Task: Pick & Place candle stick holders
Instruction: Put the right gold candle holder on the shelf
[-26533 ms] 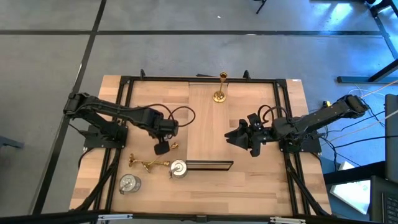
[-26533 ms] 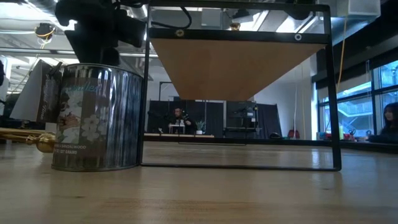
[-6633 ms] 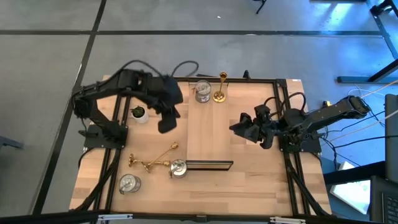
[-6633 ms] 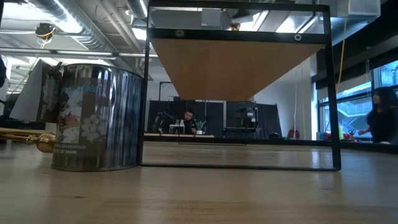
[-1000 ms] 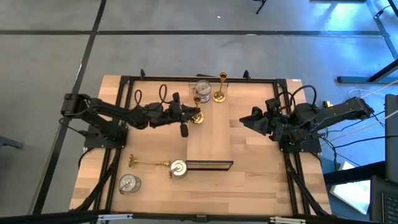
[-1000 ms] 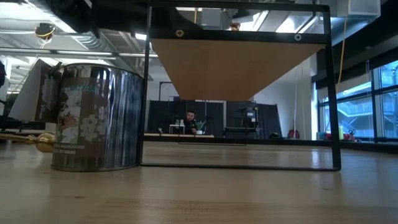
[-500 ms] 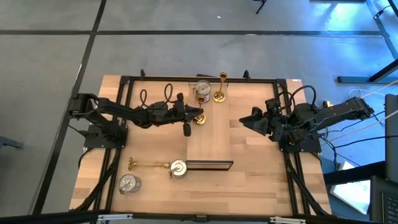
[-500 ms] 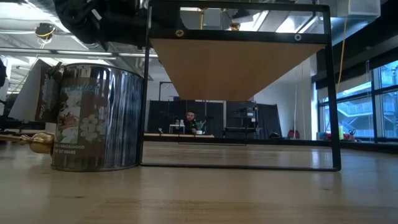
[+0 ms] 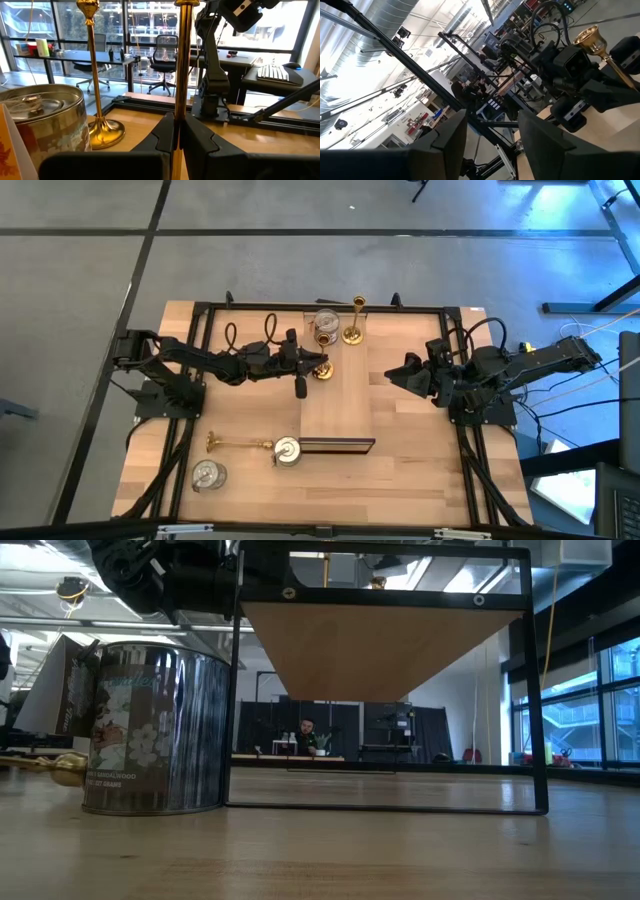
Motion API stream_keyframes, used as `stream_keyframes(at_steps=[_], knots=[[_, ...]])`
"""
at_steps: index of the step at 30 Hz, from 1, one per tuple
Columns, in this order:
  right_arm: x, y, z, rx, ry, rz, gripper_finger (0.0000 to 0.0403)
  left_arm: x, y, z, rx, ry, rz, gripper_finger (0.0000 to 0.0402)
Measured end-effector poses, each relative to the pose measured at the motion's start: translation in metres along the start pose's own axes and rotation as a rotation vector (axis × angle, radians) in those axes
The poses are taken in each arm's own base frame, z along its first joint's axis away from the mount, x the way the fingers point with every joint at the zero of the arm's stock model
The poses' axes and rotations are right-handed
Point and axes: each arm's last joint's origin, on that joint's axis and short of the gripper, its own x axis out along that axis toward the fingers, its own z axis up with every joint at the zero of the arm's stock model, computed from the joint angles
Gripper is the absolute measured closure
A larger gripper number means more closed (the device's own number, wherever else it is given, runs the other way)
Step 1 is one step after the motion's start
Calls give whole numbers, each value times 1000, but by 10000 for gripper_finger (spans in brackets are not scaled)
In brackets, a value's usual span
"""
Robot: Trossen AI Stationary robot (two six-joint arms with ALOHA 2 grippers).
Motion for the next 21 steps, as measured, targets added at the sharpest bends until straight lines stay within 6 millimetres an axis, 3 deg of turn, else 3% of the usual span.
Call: stream_keyframes(at_steps=[14, 21], knots=[[0, 0, 0, 0, 0, -1, 222, 0, 0, -3, -3, 31, 0, 386], [0, 0, 0, 0, -1, -2, 222, 0, 0, -3, -107, 30, 15, 361]])
